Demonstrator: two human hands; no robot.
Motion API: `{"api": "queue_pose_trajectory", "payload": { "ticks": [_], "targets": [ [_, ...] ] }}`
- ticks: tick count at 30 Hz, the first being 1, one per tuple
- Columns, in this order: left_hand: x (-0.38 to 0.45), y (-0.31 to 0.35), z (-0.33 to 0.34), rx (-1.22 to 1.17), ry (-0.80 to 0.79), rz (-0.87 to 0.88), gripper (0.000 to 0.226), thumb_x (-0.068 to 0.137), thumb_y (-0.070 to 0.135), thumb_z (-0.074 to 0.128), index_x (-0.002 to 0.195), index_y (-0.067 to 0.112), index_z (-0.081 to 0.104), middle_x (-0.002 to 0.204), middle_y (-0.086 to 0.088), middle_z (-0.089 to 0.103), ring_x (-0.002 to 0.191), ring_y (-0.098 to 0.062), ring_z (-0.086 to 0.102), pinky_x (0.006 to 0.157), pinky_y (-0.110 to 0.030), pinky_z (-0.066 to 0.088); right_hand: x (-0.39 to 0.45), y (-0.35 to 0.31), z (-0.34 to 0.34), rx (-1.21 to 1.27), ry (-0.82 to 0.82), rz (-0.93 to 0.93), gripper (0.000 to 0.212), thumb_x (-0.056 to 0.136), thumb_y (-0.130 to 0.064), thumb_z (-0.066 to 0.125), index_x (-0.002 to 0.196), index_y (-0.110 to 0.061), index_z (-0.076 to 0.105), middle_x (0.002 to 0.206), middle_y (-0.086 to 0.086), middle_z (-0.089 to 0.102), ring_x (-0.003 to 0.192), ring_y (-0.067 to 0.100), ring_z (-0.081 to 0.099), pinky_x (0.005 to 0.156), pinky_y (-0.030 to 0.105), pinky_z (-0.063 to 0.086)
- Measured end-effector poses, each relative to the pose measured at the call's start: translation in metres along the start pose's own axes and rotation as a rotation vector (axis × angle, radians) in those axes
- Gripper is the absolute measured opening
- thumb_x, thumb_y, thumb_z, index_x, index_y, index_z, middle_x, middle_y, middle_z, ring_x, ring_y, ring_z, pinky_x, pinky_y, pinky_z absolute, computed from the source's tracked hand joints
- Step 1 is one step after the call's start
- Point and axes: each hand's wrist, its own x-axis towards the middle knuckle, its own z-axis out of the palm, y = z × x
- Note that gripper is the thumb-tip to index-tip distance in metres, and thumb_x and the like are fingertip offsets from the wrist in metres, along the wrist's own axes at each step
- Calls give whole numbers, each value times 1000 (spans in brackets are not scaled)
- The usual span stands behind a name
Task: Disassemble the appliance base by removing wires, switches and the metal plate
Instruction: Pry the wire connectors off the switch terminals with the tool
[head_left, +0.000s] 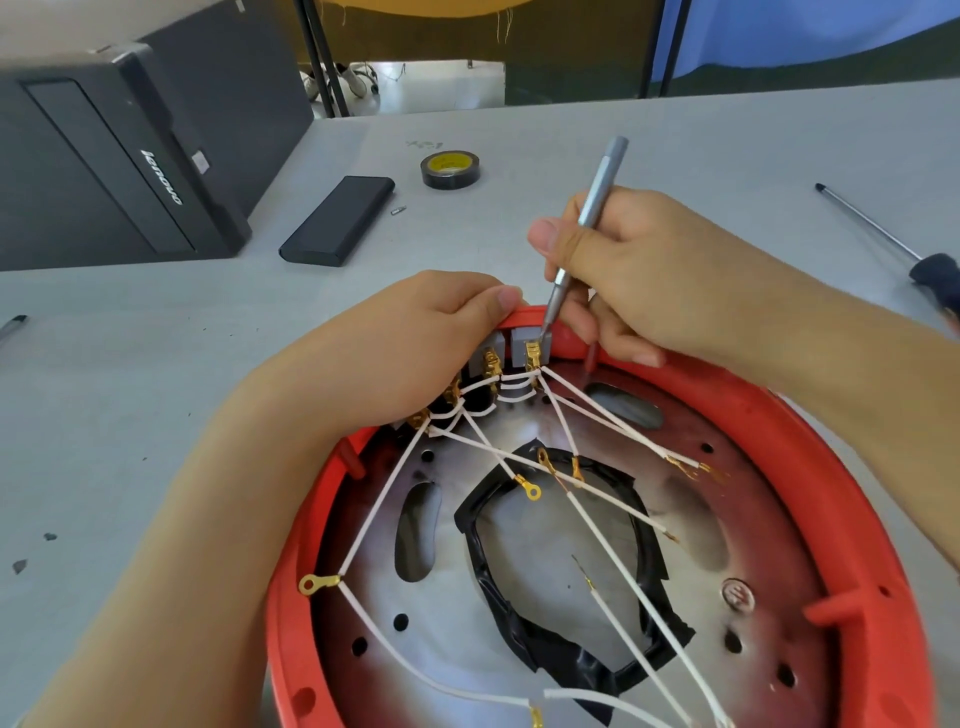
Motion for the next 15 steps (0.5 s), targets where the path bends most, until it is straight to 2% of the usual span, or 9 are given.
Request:
{"api": "queue_pose_trajectory", "payload": {
  "ticks": [4,7,10,13,15],
  "targets": [
    [0,0,1,-11,-5,-2,43,99,45,34,101,12,61,69,-3,52,42,-2,39,38,-11,35,8,-3,1,-31,-49,48,35,100,-36,39,80,-9,49,43,0,52,23,11,35,32,16,31],
    [0,1,1,3,5,12,43,99,44,34,100,13,62,69,-6,54,45,-2,42,42,-11,35,4,2,3,-54,32,22,37,100,-37,40,84,-5,52,49,2,51,26,8,38,33,14,30],
    [-2,3,0,-3,-15,6,44,99,44,33,101,10,61,75,-8,60,47,-3,42,46,-16,39,-4,4,3,-54,96,-49,33,98,-38,43,83,-10,51,51,-3,50,33,5,46,38,12,31],
    [-3,4,0,-3,-32,7,45,99,44,32,103,10,61,92,-13,65,62,-17,51,61,-23,43,-8,4,3,-27,92,-61,29,97,-39,43,81,-15,49,50,-6,49,38,3,47,41,12,31],
    [-3,4,-1,-1,-33,-4,45,99,45,32,105,11,60,97,-12,65,75,-17,55,69,-22,43,-8,4,4,-36,83,-52,29,97,-40,43,81,-17,49,49,-7,50,40,3,47,43,12,30]
  ]
}}
